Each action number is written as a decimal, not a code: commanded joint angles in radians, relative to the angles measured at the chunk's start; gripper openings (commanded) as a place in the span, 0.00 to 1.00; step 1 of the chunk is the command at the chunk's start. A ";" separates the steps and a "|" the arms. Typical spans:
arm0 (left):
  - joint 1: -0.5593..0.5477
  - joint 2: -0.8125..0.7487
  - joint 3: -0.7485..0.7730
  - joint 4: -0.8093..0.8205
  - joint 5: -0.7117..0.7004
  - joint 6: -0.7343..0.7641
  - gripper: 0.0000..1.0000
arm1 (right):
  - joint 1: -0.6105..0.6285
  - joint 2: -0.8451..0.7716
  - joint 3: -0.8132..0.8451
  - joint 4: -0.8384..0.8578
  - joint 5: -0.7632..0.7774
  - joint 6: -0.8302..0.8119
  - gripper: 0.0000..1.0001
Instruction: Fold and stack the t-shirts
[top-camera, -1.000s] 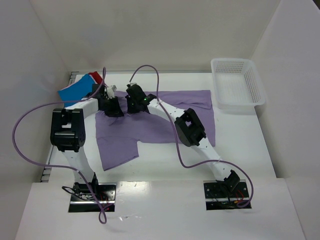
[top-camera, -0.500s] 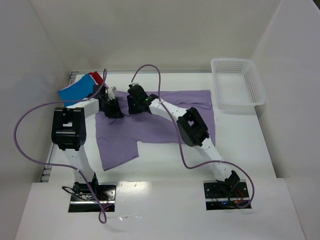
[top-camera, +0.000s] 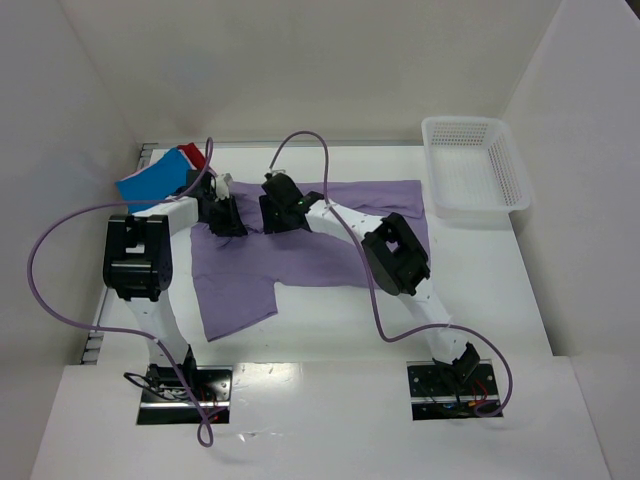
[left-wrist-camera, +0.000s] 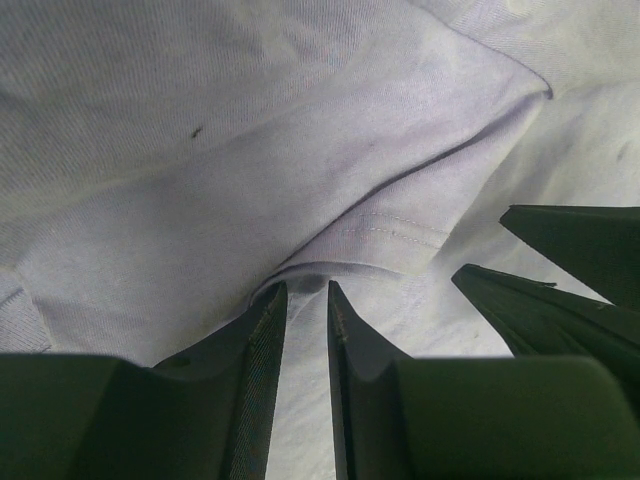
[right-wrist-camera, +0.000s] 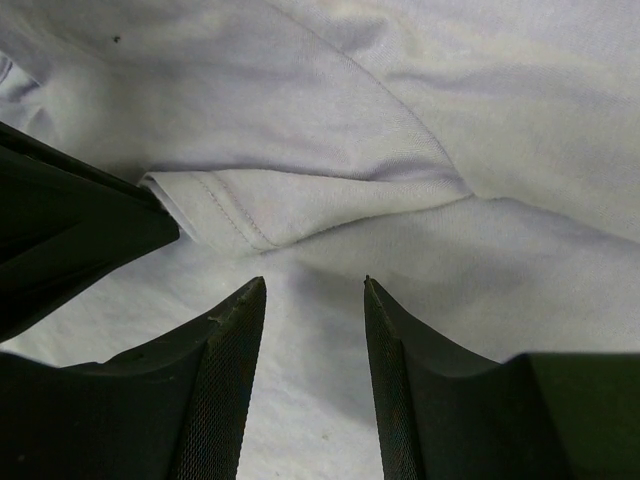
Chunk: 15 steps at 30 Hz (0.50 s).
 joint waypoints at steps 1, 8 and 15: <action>-0.002 0.032 -0.016 -0.001 -0.029 0.007 0.31 | 0.009 -0.056 -0.010 0.053 -0.003 -0.010 0.50; -0.002 0.032 -0.016 -0.001 -0.029 0.007 0.31 | 0.018 -0.013 0.060 0.044 -0.013 -0.021 0.50; -0.002 0.032 -0.016 -0.001 -0.029 0.007 0.31 | 0.028 0.030 0.112 0.033 -0.022 -0.021 0.50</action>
